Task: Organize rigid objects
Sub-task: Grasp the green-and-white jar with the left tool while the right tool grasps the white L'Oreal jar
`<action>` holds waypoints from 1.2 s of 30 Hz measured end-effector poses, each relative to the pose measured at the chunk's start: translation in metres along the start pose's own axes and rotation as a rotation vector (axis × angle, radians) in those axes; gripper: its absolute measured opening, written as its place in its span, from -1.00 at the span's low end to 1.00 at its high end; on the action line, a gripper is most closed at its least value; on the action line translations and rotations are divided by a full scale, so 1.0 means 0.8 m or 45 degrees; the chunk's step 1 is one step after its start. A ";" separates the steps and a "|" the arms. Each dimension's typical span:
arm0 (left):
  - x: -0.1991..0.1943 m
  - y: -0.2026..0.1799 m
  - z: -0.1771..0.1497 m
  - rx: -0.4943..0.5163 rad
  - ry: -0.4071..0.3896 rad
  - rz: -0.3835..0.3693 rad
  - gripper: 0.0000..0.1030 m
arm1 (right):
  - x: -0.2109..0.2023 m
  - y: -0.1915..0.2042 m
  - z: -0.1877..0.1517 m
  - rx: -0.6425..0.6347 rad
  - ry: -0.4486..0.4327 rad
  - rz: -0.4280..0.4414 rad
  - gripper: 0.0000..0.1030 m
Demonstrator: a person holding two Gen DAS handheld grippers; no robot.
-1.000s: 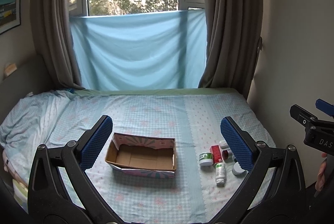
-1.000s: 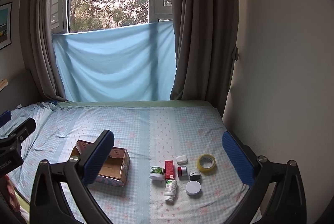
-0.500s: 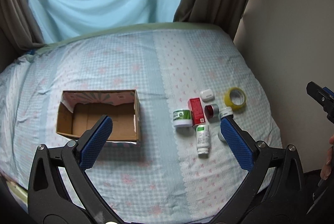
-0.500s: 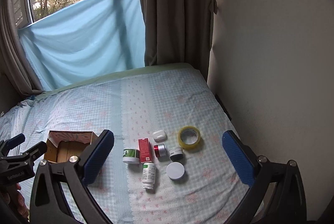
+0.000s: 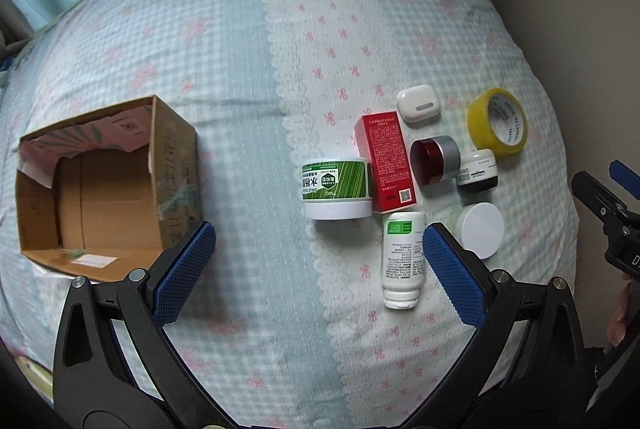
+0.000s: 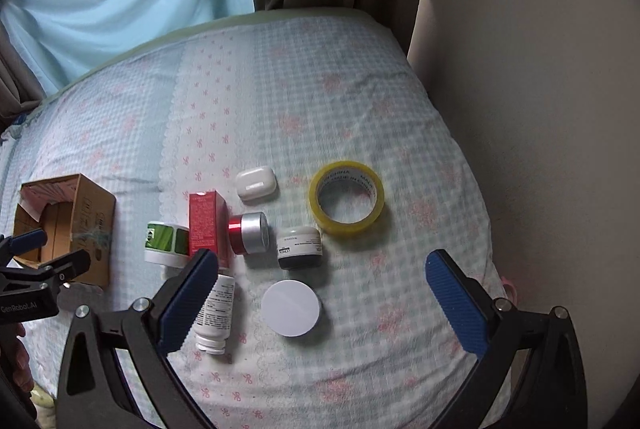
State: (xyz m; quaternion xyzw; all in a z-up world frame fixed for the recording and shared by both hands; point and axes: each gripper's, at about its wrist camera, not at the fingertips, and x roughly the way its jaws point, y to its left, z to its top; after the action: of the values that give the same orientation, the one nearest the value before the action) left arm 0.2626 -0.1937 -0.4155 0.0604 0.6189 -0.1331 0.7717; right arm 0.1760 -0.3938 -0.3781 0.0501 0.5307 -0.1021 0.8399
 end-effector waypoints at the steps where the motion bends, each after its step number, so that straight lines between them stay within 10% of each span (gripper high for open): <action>1: 0.016 0.000 0.001 -0.004 0.021 -0.003 0.99 | 0.015 0.001 0.000 -0.012 0.023 0.007 0.99; 24: 0.190 0.012 0.031 -0.126 0.267 -0.094 0.91 | 0.213 0.012 -0.008 -0.081 0.352 0.078 0.66; 36: 0.248 0.028 0.042 -0.208 0.368 -0.257 0.32 | 0.249 0.025 0.007 -0.017 0.482 0.260 0.02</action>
State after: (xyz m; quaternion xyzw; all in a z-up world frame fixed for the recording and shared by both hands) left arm 0.3394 -0.2070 -0.6018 -0.0464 0.7349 -0.1489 0.6600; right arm 0.2681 -0.3992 -0.5561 0.1163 0.6719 -0.0018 0.7314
